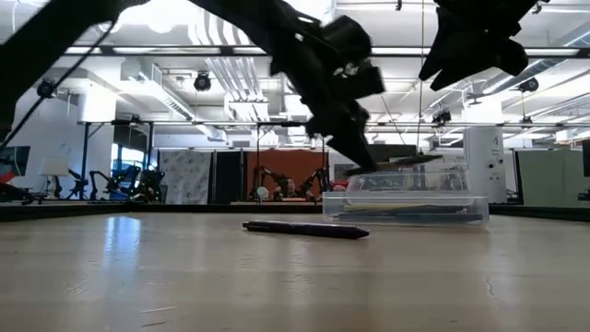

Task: Pick & place school supplies into a supply box
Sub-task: Put the brown pen into the transparent supply box, then adjust the transparent supply box, then put the violet pen into the transparent supply box

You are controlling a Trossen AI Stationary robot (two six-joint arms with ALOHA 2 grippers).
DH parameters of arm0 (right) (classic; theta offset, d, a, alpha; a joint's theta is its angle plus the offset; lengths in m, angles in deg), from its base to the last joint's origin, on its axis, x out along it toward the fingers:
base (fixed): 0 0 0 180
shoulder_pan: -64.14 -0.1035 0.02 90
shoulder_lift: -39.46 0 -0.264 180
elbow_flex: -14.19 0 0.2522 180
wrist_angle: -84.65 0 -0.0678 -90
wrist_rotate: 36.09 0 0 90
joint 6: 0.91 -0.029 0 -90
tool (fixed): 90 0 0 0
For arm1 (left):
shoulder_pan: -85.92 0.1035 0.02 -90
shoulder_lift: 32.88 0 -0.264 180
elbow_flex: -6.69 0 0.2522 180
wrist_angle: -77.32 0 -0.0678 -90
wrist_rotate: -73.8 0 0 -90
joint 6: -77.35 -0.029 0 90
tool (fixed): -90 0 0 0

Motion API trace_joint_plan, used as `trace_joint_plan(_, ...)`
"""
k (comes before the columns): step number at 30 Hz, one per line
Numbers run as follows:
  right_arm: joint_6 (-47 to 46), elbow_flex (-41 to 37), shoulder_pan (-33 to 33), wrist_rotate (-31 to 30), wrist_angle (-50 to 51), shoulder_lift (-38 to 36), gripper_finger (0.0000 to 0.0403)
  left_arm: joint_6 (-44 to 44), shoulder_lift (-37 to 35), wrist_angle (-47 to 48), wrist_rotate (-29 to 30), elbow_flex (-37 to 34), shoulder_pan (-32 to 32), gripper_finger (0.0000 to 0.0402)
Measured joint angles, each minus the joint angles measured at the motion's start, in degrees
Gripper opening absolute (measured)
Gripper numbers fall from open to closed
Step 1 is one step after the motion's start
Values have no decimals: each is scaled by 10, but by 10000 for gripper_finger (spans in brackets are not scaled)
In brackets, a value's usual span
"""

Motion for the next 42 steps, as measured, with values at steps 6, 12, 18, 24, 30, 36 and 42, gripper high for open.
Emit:
trace_joint_plan(6,2,0,-4,1,0,0,132,0,99,92,-20,134,7,42)
trace_joint_plan(12,2,-2,-4,2,7,0,130,16,113,136,-25,163,4,86)
trace_joint_plan(18,2,-2,-3,2,18,0,130,40,112,191,-24,124,9,100)
trace_joint_plan(24,-1,-2,-3,2,19,0,130,49,80,192,-13,45,7,102)
trace_joint_plan(30,-2,-3,-3,2,18,0,130,91,-7,129,21,-86,10,102)
trace_joint_plan(36,44,-11,-2,47,-6,7,130,150,-144,0,41,-252,20,102)
trace_joint_plan(42,113,-23,11,137,-118,69,130,191,-323,-128,36,-408,14,102)
